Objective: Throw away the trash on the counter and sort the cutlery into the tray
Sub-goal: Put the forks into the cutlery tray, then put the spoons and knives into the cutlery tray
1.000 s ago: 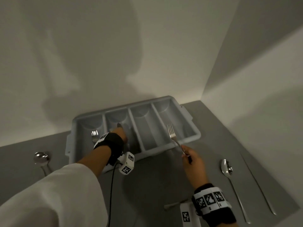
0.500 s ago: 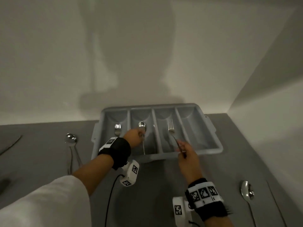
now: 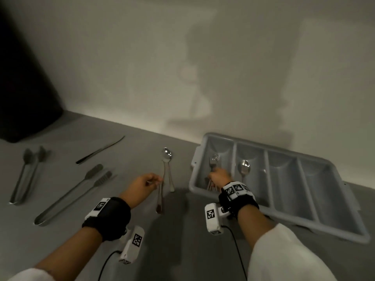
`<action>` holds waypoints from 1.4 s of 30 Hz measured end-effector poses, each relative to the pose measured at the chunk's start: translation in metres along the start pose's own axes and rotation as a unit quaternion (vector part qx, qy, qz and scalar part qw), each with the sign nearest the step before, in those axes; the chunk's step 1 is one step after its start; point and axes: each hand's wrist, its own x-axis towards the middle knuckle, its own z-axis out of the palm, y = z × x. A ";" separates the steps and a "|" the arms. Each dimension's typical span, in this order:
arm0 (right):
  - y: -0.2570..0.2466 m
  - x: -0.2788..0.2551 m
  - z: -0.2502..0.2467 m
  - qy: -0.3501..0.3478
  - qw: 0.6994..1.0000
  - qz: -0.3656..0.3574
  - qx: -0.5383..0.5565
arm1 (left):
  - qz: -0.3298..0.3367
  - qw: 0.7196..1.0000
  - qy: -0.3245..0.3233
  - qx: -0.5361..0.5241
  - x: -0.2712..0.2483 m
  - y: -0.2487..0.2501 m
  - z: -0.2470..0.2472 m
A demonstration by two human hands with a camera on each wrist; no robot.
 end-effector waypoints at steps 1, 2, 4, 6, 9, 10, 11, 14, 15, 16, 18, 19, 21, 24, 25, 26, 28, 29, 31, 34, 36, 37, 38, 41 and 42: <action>-0.003 0.002 0.005 -0.001 0.999 0.017 -0.035 | -0.011 1.000 -0.001 -0.005 -0.006 -0.007 -0.006; -0.005 0.003 0.008 -0.007 0.998 0.028 -0.057 | -0.017 1.000 -0.001 -0.008 -0.010 -0.013 -0.012; -0.009 0.002 0.013 -0.018 0.996 0.035 -0.084 | -0.025 1.000 -0.002 -0.008 -0.016 -0.025 -0.019; -0.010 -0.001 0.017 -0.018 0.996 0.032 -0.086 | -0.032 0.999 -0.009 -0.010 -0.019 -0.034 -0.022; -0.011 -0.015 0.015 0.036 0.999 -0.004 -0.013 | -0.034 0.999 -0.026 -0.003 -0.019 -0.042 -0.020; -0.011 -0.025 0.013 0.062 0.997 -0.025 0.027 | -0.038 0.999 -0.031 0.000 -0.016 -0.046 -0.018; -0.012 -0.037 0.010 0.086 0.993 -0.045 0.069 | -0.045 0.998 -0.034 0.006 -0.013 -0.049 -0.016; -0.001 -0.076 0.007 0.174 0.972 -0.100 0.122 | -0.077 0.995 -0.039 0.050 -0.001 -0.058 -0.005; 0.006 -0.088 0.008 0.194 0.967 -0.106 0.124 | -0.086 0.993 -0.043 0.071 0.004 -0.059 0.000; 0.016 -0.099 0.010 0.208 0.964 -0.108 0.123 | -0.095 0.990 -0.046 0.092 0.009 -0.058 0.005; 0.040 -0.120 0.016 0.235 0.961 -0.104 0.104 | -0.110 0.985 -0.049 0.125 0.019 -0.056 0.014; 0.051 -0.129 0.019 0.250 0.959 -0.099 0.089 | -0.112 0.984 -0.045 0.133 0.023 -0.053 0.019; 0.076 -0.148 0.023 0.272 0.957 -0.080 0.054 | -0.110 0.983 -0.039 0.140 0.029 -0.049 0.029; 0.114 -0.171 0.029 0.284 0.958 -0.006 0.043 | -0.078 0.983 -0.026 0.163 0.035 -0.041 0.040; 0.122 -0.181 0.029 0.288 0.957 0.023 0.034 | -0.075 0.981 -0.021 0.179 0.037 -0.038 0.041; 0.131 -0.190 0.029 0.289 0.956 0.053 0.021 | -0.080 0.979 -0.019 0.187 0.039 -0.034 0.043; 0.147 -0.203 0.032 0.295 0.946 0.128 -0.041 | -0.101 0.982 -0.020 0.157 0.044 -0.030 0.045; 0.154 -0.209 0.033 0.290 0.938 0.178 -0.071 | -0.116 0.984 -0.022 0.133 0.048 -0.031 0.047; 0.166 -0.219 0.035 0.278 0.920 0.261 -0.095 | -0.141 0.984 -0.026 0.105 0.059 -0.033 0.049; 0.180 -0.228 0.039 0.270 0.903 0.325 -0.079 | -0.170 0.978 -0.048 0.108 0.076 -0.044 0.051; 0.186 -0.228 0.040 0.269 0.893 0.357 -0.057 | -0.171 0.979 -0.063 0.088 0.086 -0.056 0.052; 0.185 -0.227 0.040 0.272 0.885 0.374 -0.053 | -0.168 0.980 -0.066 0.082 0.094 -0.067 0.054; 0.182 -0.227 0.040 0.277 0.878 0.388 -0.053 | -0.165 0.980 -0.073 0.082 0.097 -0.072 0.054; 0.181 -0.221 0.036 0.278 0.870 0.407 -0.028 | -0.141 0.984 -0.078 0.075 0.076 -0.059 0.045; 0.186 -0.218 0.032 0.277 0.870 0.407 -0.010 | -0.132 0.987 -0.070 0.063 0.070 -0.058 0.043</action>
